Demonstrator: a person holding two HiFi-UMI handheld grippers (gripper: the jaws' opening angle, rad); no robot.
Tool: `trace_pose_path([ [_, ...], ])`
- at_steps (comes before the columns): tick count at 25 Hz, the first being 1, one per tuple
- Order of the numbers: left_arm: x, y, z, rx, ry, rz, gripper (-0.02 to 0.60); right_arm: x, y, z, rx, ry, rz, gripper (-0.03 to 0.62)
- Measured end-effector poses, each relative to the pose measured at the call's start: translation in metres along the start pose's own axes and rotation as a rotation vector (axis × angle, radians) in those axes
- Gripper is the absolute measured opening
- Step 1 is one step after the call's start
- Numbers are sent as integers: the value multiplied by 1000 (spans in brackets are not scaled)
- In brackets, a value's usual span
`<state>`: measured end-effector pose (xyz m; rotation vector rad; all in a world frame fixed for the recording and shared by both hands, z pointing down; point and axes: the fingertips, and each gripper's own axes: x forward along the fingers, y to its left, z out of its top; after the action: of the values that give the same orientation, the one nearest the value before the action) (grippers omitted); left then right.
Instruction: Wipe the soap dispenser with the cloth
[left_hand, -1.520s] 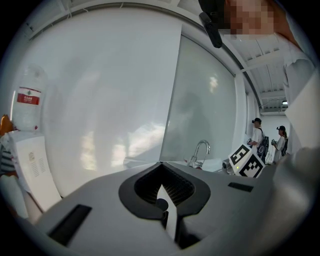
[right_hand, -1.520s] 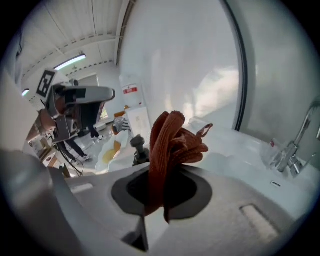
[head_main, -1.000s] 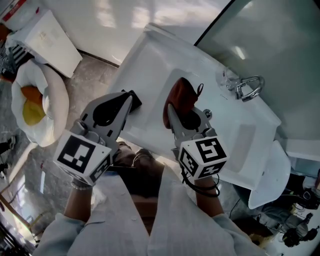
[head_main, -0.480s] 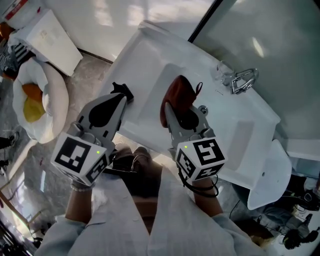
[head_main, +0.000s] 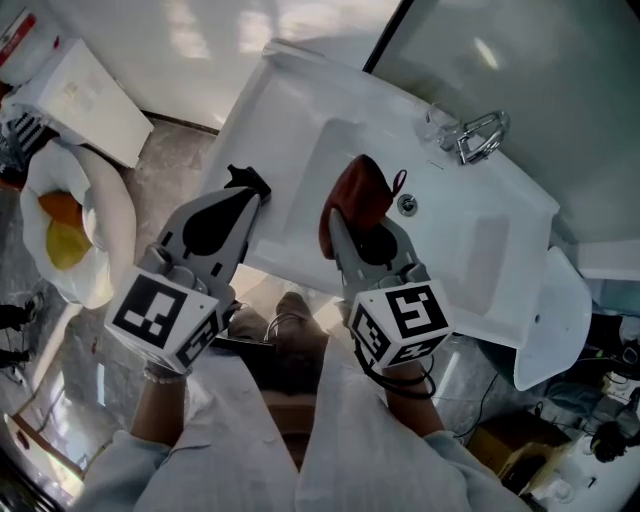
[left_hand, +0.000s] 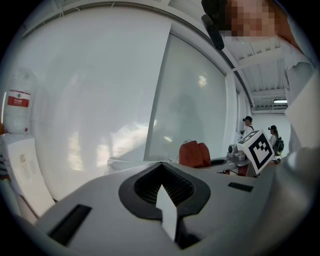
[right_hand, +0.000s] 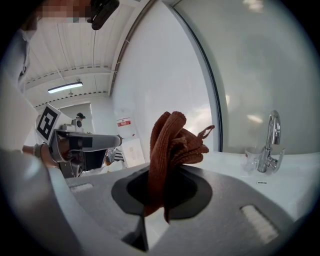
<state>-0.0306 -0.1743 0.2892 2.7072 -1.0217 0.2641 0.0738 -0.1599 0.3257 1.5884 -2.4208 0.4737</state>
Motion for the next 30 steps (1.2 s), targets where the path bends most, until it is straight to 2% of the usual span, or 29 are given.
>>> trace_pose_path([
  [13,-50,25,-8,40,-6,-147,5,1,69,-3,18,-45,-135,55],
  [21,-84,25,-20,61,2,-245,5,-8,115,-16,47,-59,-208,55],
  [30,-100,24,-26,53,-7,-307,5,-17,140,-20,35,-58,-258,55],
])
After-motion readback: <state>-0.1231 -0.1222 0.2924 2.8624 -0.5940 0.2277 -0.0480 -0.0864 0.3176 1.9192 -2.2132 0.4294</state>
